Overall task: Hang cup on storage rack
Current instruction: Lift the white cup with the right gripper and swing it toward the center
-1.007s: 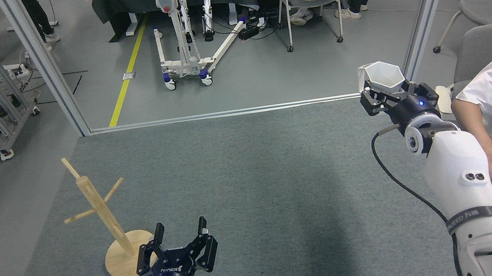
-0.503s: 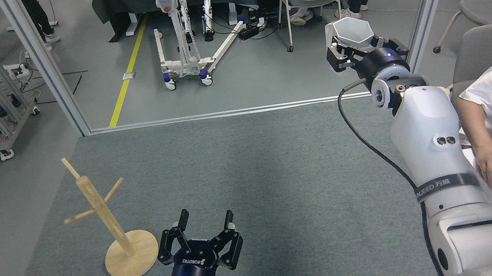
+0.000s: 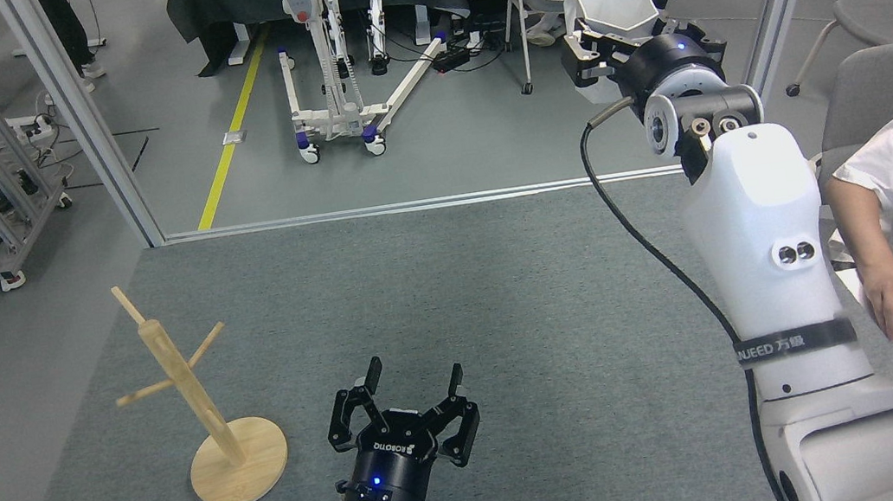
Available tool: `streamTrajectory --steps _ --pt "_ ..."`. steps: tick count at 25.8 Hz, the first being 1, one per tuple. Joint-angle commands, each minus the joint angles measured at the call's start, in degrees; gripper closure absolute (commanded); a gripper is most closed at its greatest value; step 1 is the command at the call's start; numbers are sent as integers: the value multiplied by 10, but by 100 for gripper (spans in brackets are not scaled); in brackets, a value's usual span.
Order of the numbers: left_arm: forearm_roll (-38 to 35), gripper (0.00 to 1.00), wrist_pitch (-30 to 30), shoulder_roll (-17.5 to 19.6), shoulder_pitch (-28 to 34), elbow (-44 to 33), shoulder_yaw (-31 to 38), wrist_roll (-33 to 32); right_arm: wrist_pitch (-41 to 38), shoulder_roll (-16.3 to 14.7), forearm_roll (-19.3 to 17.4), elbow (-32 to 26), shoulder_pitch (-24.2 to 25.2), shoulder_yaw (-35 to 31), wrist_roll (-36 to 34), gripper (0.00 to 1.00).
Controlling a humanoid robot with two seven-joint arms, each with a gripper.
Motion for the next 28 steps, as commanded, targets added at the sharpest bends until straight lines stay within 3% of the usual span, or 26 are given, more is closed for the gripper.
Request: streamTrajectory --steps 1,4,9,16,28 --pt "6 1 9 -1 -23 32 -1 0 25 7 1 -63 12 10 46 97" --pt "34 1 14 -2 -42 48 1 -3 34 17 2 -108 26 12 71 98" --pt "90 1 53 -3 -95 80 1 -78 53 29 2 -158 32 17 115 98" --pt "98 1 68 -5 -127 74 -4 -83 131 42 2 -199 31 50 177 98" --pt "99 1 68 -3 -133 64 -25 -76 130 54 2 -203 32 51 177 98"
